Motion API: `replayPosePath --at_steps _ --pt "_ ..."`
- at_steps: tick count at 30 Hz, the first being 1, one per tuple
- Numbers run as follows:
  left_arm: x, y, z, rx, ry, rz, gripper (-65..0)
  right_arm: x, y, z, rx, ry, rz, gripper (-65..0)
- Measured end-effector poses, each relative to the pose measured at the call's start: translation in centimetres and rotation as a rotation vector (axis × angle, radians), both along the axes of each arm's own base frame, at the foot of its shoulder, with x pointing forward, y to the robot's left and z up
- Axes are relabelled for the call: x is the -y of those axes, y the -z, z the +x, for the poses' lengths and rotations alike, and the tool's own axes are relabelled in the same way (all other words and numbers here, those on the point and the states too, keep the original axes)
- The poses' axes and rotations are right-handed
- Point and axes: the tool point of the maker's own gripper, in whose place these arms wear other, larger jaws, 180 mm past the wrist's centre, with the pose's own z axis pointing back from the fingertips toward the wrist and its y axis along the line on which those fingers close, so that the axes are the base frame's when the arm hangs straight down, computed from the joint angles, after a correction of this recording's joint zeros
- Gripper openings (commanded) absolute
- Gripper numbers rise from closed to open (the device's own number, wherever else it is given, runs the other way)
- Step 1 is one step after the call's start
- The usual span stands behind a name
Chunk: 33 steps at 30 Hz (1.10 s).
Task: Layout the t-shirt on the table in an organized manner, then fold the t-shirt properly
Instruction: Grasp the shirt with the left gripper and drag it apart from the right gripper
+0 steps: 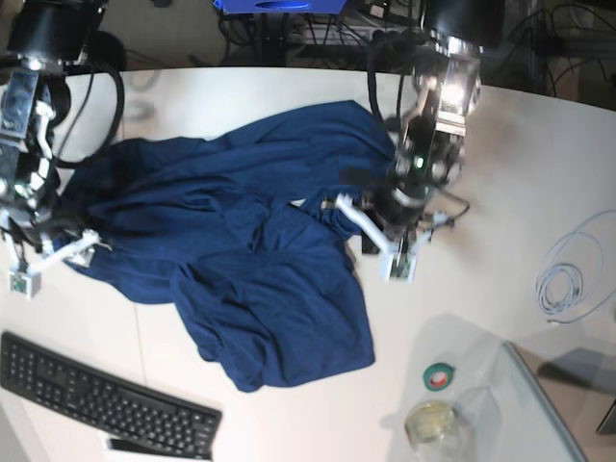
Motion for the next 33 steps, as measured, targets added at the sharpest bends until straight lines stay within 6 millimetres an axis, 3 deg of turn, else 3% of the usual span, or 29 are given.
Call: replayPosePath --at_steps 2,6,10,12,14,17,19,22,23,26,29,33 --pt "0.0 0.2 3.2 -0.001 -0.013 0.003 -65.0 -0.1 0.3 -1.9 -0.017 0.037 -0.001 -18.8" --pt "1.5 1.6 8.6 -0.061 -0.018 -0.011 -65.0 -2.3 5.5 -6.6 -0.166 0.113 0.142 -18.8" --pt "2.9 2.6 11.8 -0.024 -0.033 -0.026 -65.0 -1.6 8.4 -7.9 -0.23 0.181 0.175 -18.8" --pt "3.8 3.3 12.4 -0.03 -0.033 -0.032 -65.0 -1.8 9.5 -8.7 -0.254 0.208 0.198 -18.9" --pt "4.1 4.4 12.4 -0.03 -0.033 -0.032 -65.0 -2.4 10.6 -9.3 -0.274 0.219 0.222 -18.9" --pt "3.4 6.3 11.1 -0.036 -0.047 -0.021 -65.0 -1.8 11.2 -9.2 -0.267 0.227 0.211 -20.7" --pt "2.9 6.6 10.8 -0.022 -0.047 -0.022 -65.0 -1.3 11.4 -9.0 -0.264 0.234 0.202 -30.9" --pt "1.9 6.8 10.6 -0.017 -0.054 -0.012 -65.0 -0.4 11.5 -9.2 -0.273 0.235 0.188 -59.4" --pt "1.1 6.8 10.5 -0.005 -0.06 -0.007 -65.0 -0.2 11.4 -9.3 -0.278 0.235 0.187 -65.0" --pt "-1.8 6.9 9.9 0.027 -0.079 0.023 -65.0 0.7 10.8 -9.8 -0.282 0.249 0.177 -62.6" --pt "-5.0 6.8 8.7 0.034 -0.106 0.052 -65.0 2.9 9.3 -9.8 -0.263 0.281 0.148 -65.0" --pt "-7.6 6.2 5.4 -0.014 -0.103 0.102 -65.0 6.4 6.5 -8.3 -0.215 0.279 0.073 -64.8"
